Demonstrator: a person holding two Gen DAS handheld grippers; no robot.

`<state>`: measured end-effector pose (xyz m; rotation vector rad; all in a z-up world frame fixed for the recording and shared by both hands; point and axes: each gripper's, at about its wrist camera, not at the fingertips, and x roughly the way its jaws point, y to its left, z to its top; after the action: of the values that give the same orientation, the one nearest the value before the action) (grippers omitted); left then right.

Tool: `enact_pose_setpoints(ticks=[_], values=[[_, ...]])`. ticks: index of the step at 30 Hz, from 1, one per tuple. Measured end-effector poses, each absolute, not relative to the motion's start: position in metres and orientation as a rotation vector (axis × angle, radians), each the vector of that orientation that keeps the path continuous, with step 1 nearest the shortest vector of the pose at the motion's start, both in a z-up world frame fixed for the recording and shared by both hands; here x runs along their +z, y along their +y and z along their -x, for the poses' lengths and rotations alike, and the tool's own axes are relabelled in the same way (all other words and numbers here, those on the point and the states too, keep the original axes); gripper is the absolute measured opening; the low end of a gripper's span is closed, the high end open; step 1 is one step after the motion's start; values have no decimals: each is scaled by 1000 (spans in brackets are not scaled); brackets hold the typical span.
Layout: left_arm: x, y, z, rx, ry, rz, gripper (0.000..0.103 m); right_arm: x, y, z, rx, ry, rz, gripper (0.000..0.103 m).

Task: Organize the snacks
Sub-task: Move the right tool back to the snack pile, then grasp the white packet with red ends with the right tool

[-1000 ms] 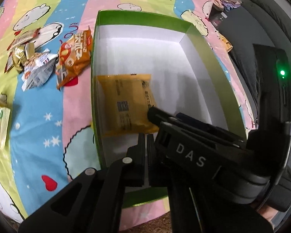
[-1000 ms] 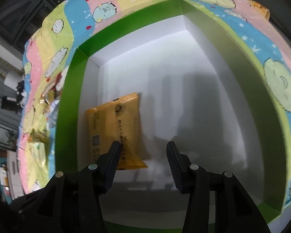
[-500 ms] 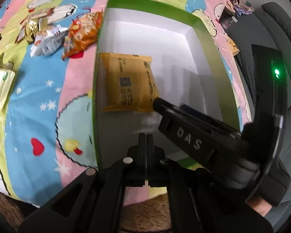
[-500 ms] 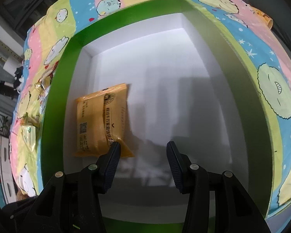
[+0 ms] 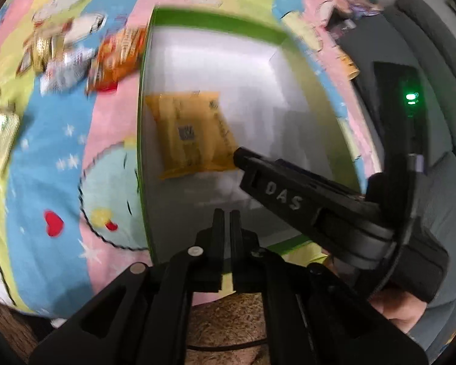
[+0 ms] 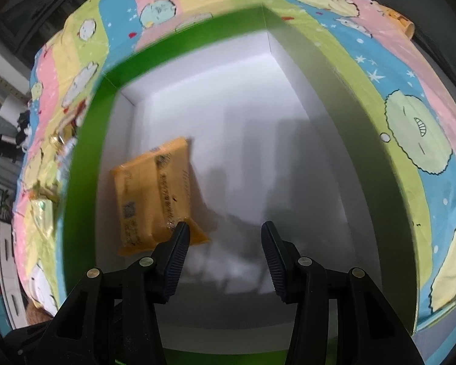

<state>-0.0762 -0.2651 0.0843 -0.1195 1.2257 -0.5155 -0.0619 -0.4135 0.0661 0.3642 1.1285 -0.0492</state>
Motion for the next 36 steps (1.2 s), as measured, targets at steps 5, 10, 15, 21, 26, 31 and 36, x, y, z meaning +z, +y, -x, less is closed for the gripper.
enact_pose_setpoints(ticks=[5, 10, 15, 21, 26, 31, 36], values=[[138, -224, 71, -543, 1036, 94, 50, 113, -397, 61, 3, 1021, -410, 77], [172, -145, 34, -470, 913, 202, 77, 167, -362, 43, 121, 900, -482, 82], [185, -65, -30, -310, 858, 275, 82, 199, -299, -16, 312, 888, -509, 83], [142, -3, -124, -241, 938, 357, 82, 181, -226, -119, 346, 996, -470, 83], [81, -3, -184, -258, 1042, 362, 78, 130, -188, -197, 327, 1114, -416, 83], [47, -7, -217, -248, 1111, 341, 64, 87, -172, -246, 304, 1197, -370, 73], [32, -6, -229, -325, 1134, 401, 46, 53, -167, -262, 311, 1276, -393, 64]])
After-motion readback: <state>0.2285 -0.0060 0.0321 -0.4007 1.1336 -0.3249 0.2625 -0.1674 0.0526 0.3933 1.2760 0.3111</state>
